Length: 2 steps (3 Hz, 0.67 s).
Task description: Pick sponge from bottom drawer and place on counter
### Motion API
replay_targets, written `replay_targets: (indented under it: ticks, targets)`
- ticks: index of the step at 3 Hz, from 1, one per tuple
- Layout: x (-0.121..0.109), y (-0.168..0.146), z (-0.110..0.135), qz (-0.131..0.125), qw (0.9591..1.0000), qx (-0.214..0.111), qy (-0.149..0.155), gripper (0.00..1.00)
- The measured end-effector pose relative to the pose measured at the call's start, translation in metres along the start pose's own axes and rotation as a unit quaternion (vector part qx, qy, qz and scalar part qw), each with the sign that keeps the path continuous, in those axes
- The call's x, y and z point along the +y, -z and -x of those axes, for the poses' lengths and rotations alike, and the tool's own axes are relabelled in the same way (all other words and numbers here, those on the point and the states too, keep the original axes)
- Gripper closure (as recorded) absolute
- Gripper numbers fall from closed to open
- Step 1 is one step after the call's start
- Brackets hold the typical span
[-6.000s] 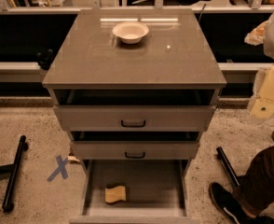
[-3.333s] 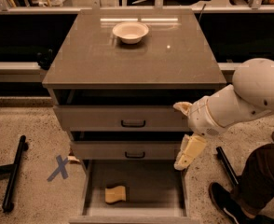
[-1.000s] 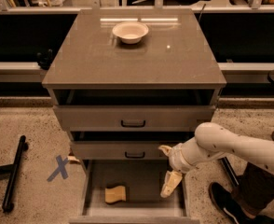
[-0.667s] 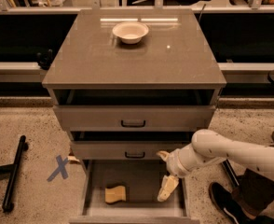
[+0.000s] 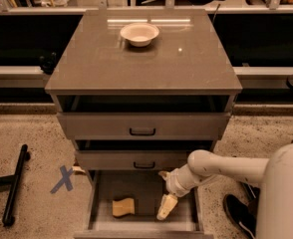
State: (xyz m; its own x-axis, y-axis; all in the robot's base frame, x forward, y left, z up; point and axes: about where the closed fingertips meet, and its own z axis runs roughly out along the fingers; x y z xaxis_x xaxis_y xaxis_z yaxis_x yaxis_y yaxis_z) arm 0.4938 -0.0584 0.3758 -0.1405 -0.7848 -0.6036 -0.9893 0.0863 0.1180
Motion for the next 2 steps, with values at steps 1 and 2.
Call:
replay_targets:
  ticks: [1, 2]
  targets:
    - [-0.0118, -0.0557, -0.0096, 0.015, 0.9999, 0.003, -0.007, 0.0]
    - [-0.012, -0.0604, -0.0117, 0.018, 0.9998, -0.001, -0.008, 0.0]
